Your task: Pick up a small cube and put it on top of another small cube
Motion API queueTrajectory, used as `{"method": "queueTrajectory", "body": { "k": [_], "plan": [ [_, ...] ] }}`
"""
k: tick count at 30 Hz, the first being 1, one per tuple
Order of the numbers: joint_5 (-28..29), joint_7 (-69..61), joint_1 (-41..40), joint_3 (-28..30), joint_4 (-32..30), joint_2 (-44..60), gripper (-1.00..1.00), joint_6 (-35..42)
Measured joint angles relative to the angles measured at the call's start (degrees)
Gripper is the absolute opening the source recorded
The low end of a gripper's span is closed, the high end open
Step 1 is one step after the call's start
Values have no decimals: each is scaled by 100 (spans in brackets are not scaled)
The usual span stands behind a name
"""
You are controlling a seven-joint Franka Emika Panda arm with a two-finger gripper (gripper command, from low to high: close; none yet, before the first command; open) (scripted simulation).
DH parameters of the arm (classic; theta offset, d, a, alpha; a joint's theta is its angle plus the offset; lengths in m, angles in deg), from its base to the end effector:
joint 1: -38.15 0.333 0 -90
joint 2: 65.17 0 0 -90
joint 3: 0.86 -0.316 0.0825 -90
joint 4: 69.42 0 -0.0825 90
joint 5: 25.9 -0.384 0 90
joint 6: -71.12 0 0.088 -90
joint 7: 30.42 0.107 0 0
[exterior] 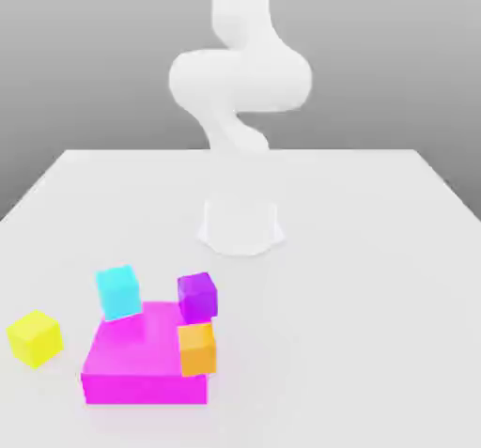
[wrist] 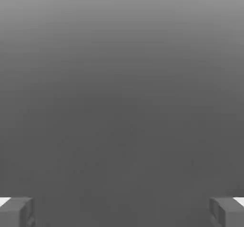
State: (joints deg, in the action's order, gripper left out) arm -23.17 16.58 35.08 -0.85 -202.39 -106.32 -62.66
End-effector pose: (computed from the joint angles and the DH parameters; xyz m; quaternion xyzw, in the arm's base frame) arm 0.3770 -0.0211 0.6748 -0.8496 0.3867 -0.3402 0.1135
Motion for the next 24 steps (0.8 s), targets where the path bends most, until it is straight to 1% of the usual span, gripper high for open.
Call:
{"method": "queueTrajectory", "body": {
  "k": [8, 14, 19, 21, 24],
  "plan": [
    [752, 274, -889, 256, -376, 1528, 0, -622],
    [1008, 262, -1396, 688, -655, 2637, 0, -1094],
    [847, -14, -1748, 1115, -903, 3550, 0, -1533],
    [640, -227, -1970, 1236, -1006, 3915, 0, -1719],
    [160, -668, -2298, 1293, -1162, 4456, 0, -1995]
  ]
}}
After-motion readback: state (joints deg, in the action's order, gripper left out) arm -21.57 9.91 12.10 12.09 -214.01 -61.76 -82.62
